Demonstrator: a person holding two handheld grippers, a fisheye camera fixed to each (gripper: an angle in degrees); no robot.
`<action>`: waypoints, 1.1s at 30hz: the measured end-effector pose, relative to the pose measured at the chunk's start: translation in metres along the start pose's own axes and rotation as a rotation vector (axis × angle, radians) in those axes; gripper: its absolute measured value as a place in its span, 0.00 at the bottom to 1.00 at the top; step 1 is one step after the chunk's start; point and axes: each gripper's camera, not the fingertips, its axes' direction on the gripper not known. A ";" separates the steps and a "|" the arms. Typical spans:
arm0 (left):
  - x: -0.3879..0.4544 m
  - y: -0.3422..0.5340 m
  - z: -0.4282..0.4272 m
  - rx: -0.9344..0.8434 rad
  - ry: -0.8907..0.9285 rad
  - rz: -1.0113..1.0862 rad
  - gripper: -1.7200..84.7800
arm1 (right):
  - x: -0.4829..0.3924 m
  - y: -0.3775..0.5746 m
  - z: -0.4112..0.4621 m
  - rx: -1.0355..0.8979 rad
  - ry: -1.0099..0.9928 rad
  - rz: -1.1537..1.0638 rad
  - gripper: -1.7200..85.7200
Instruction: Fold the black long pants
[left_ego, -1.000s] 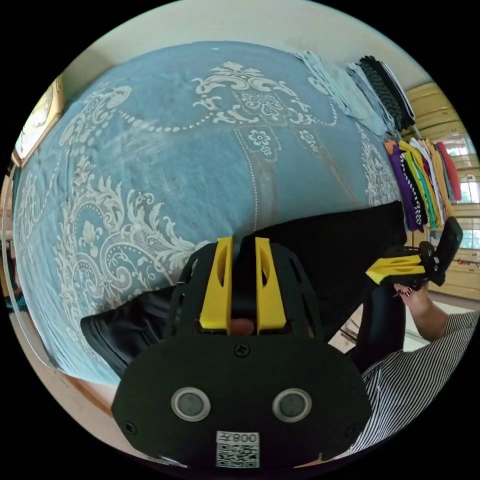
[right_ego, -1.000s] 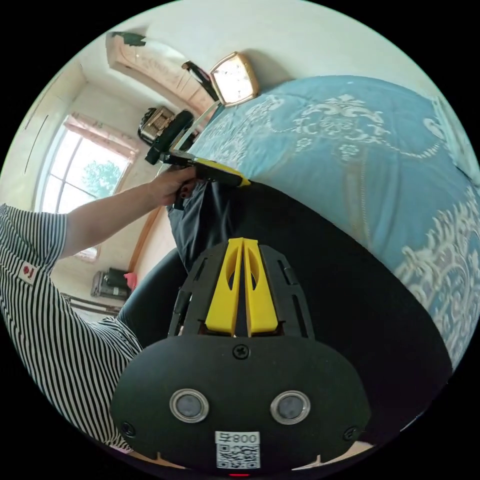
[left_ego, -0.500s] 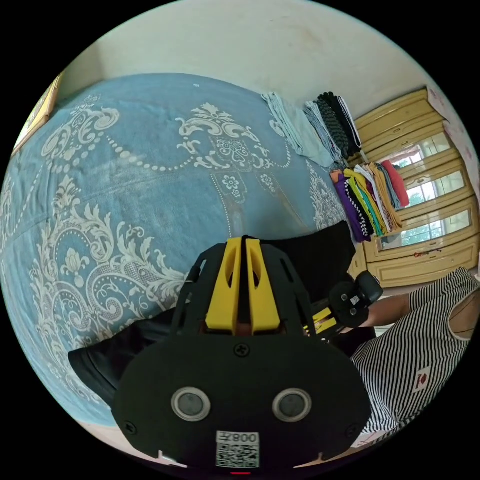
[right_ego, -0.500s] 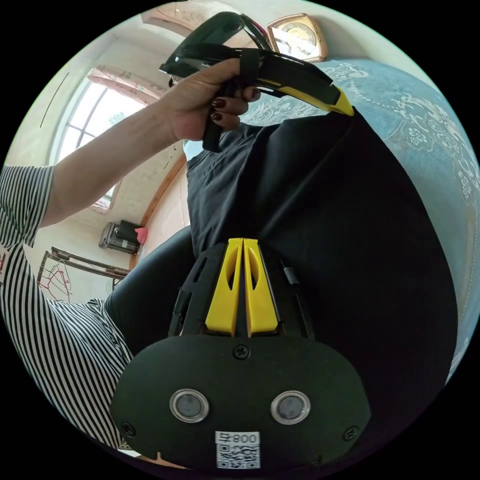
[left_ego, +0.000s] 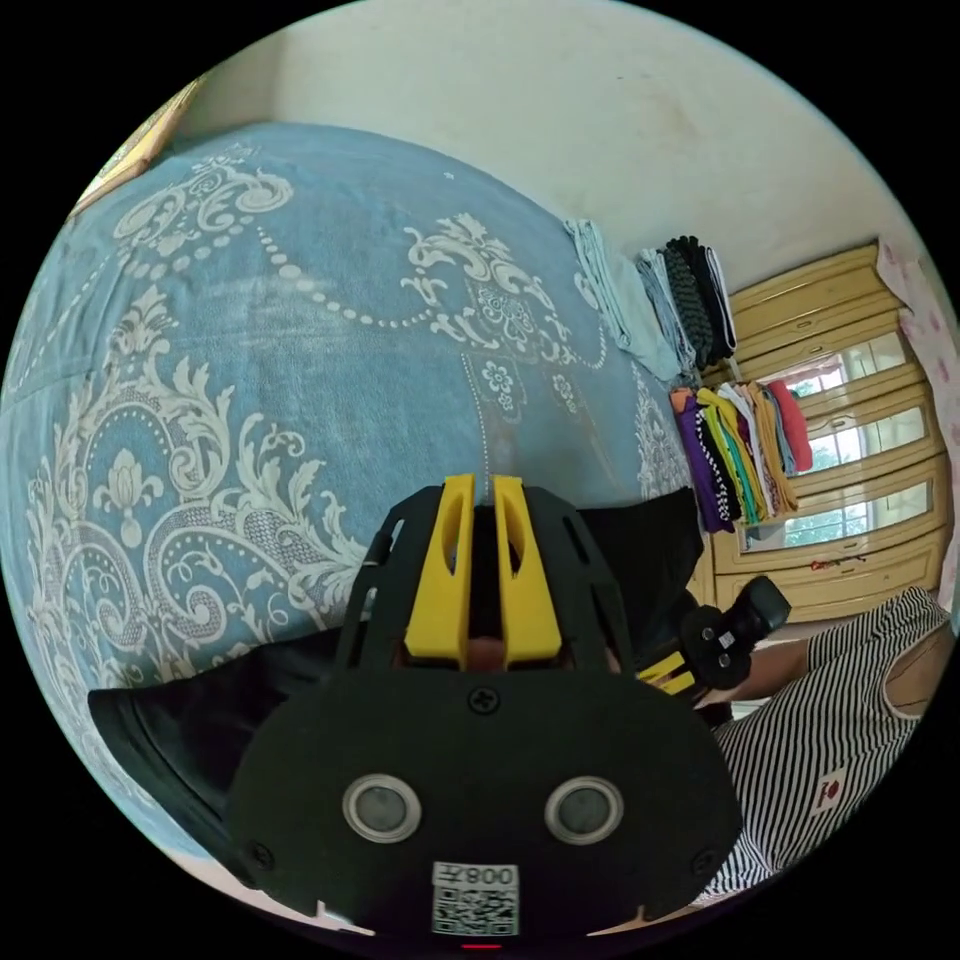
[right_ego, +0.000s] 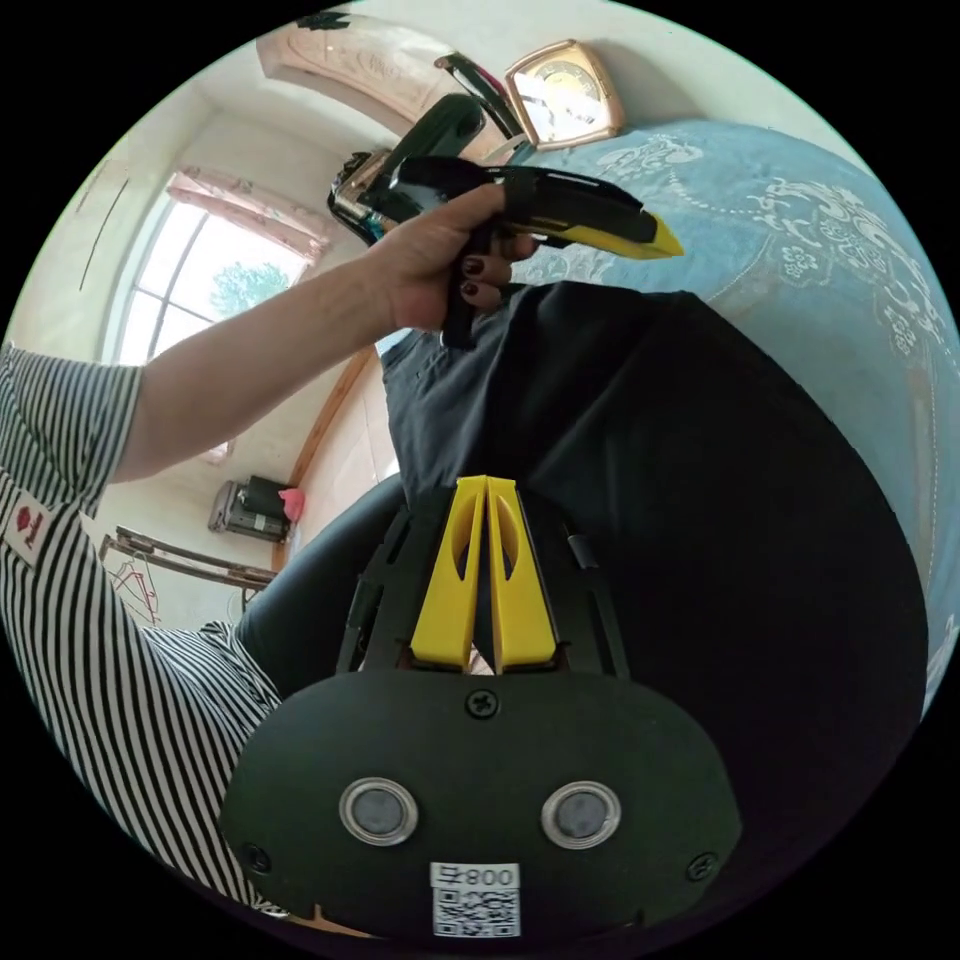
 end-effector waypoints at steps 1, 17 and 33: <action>-0.004 0.005 0.001 -0.040 -0.014 0.008 0.09 | -0.003 -0.003 -0.005 0.007 -0.012 0.005 0.02; -0.049 0.069 -0.005 -0.076 0.009 0.059 0.05 | -0.035 -0.016 0.011 -0.141 -0.093 -0.071 0.02; -0.077 0.305 -0.118 0.115 -0.335 -0.418 0.02 | -0.049 0.017 0.013 -0.202 -0.065 -0.036 0.02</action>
